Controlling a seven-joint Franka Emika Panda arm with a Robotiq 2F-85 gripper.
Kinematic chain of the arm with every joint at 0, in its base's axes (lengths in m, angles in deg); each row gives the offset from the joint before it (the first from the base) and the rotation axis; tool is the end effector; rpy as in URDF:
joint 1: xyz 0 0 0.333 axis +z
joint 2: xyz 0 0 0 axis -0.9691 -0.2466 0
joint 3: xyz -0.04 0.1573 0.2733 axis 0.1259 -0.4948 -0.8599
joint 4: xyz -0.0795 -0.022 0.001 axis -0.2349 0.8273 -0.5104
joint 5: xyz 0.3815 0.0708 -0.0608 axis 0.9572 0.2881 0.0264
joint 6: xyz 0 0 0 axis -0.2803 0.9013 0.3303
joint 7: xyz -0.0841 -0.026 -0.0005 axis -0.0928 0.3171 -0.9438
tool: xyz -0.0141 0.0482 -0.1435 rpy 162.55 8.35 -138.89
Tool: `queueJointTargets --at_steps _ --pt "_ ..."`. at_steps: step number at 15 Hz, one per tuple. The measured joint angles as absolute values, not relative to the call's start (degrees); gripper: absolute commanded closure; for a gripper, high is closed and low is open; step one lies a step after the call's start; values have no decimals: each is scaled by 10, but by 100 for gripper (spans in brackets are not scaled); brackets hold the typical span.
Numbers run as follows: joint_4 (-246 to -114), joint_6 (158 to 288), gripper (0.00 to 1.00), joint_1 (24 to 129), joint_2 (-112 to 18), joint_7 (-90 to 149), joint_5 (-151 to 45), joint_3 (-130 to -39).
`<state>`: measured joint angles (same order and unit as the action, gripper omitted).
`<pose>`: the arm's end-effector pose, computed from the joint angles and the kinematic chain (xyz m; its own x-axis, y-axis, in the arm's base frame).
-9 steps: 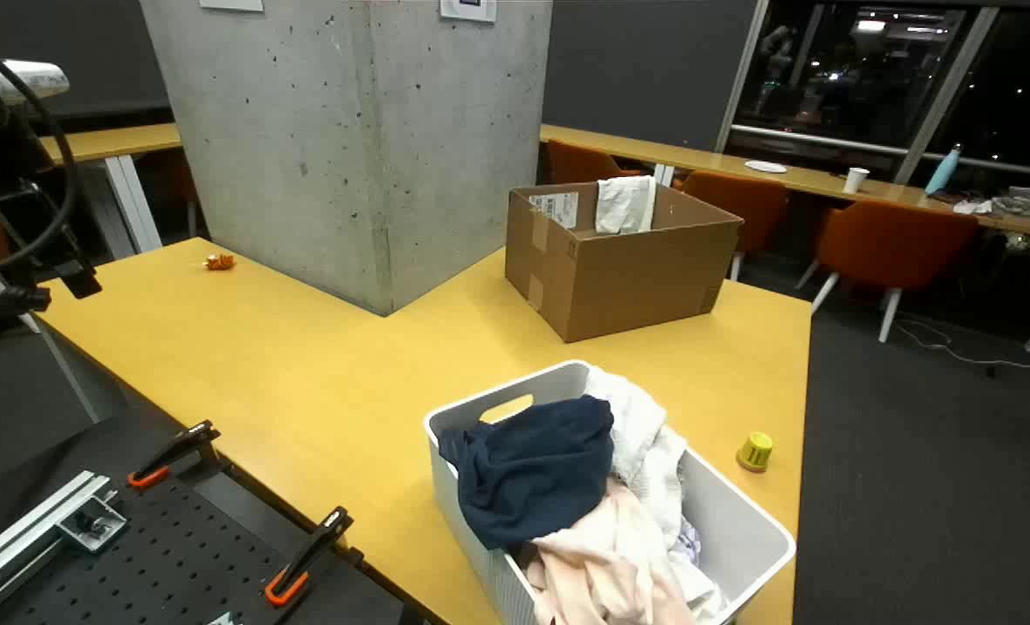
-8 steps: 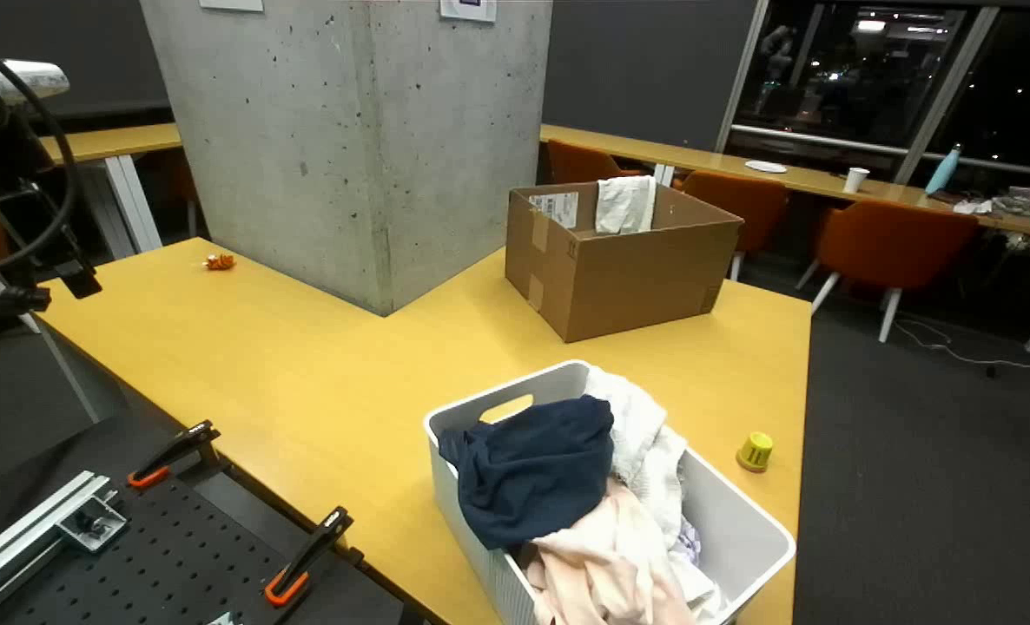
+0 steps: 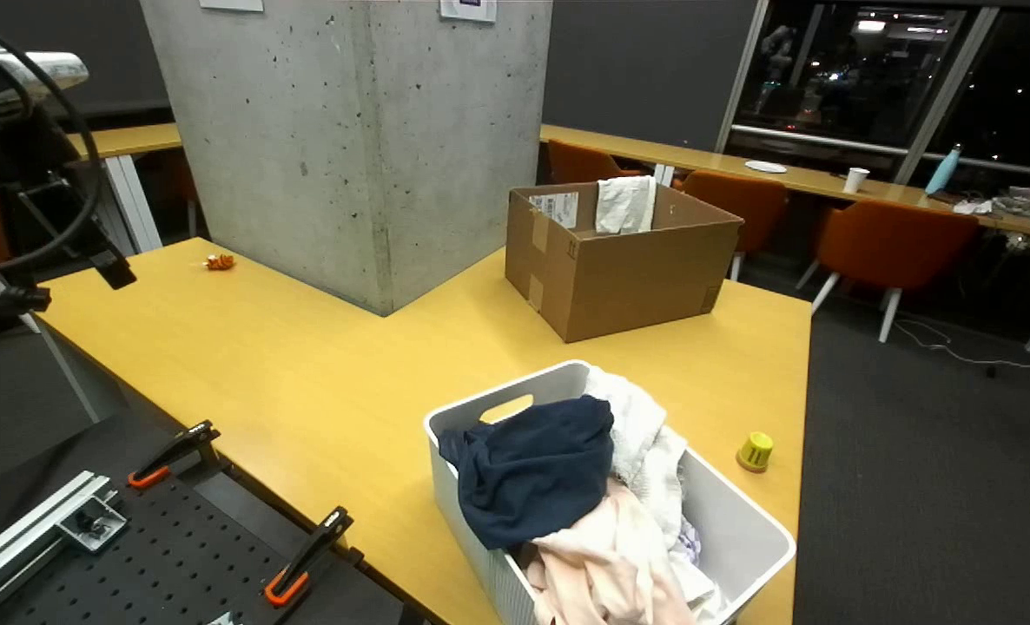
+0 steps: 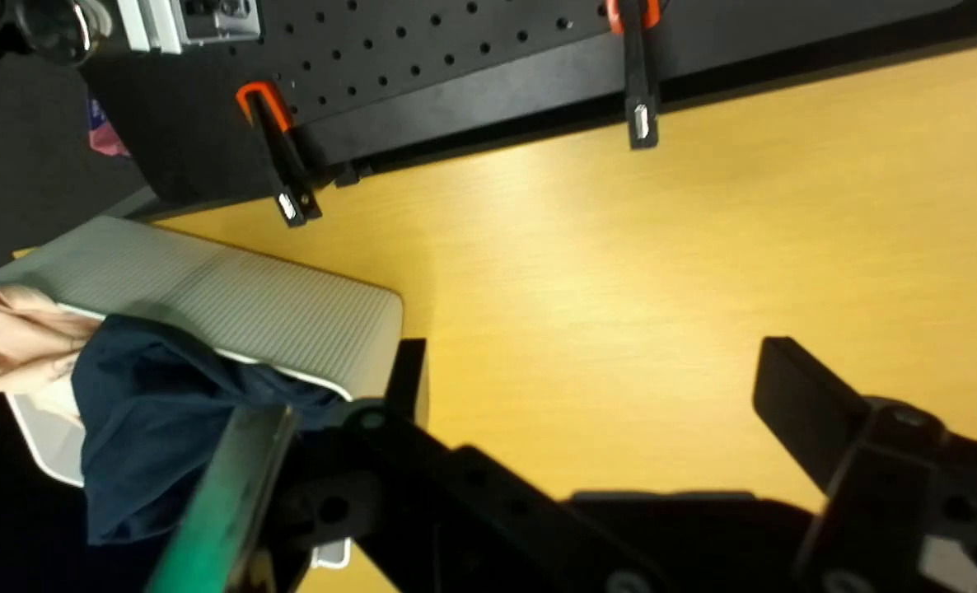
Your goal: Remove the blue cloth and the moose toy from basket, then wrap the moose toy with the blue cloth
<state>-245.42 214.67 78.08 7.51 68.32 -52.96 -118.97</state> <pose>0.3096 0.1597 0.3491 0.9440 -0.2031 0.2601 -0.2669 -0.9334 0.2397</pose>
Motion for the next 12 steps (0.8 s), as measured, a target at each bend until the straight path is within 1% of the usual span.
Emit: queueJointTargets --at_steps 5,9,12 --pt "-2456 2239 0 682 55 707 -664 -1148" --pt "-2463 2346 0 586 4 738 -743 -1110" --pt "-2468 2433 0 537 -47 750 -773 -1078"
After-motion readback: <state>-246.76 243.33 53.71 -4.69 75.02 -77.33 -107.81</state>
